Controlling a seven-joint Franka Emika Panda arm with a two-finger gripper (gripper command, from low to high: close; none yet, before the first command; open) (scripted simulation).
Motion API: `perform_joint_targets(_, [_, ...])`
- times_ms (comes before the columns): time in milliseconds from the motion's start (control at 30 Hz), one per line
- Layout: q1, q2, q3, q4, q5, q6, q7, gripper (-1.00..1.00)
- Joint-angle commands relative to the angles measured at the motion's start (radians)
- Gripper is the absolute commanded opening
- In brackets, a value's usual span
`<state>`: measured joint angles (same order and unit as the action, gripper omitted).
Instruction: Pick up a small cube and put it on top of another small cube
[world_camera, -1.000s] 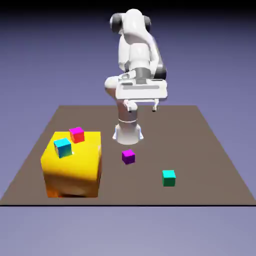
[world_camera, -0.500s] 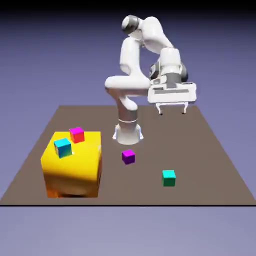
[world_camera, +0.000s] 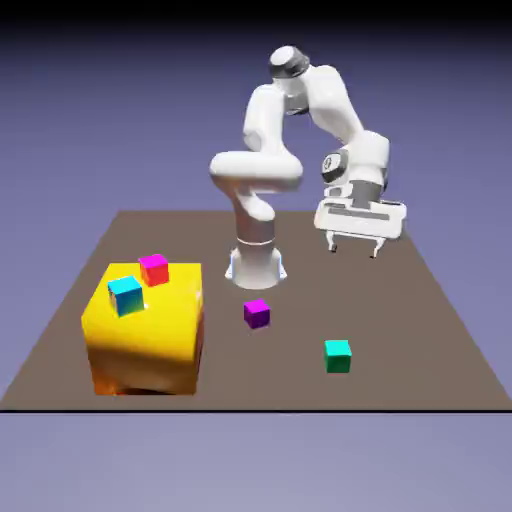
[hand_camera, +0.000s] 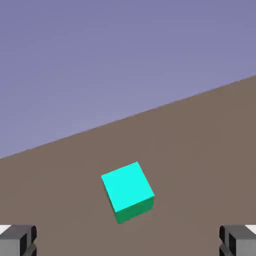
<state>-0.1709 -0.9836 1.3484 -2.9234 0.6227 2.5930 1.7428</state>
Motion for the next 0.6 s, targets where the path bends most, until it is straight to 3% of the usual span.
perform_joint_targets(0, [-0.005,-0.011,0.036,-0.003,0.017,-0.012,0.027,0.00])
perform_joint_targets(567, [-0.088,-0.200,0.652,-0.055,0.301,-0.215,0.485,0.00])
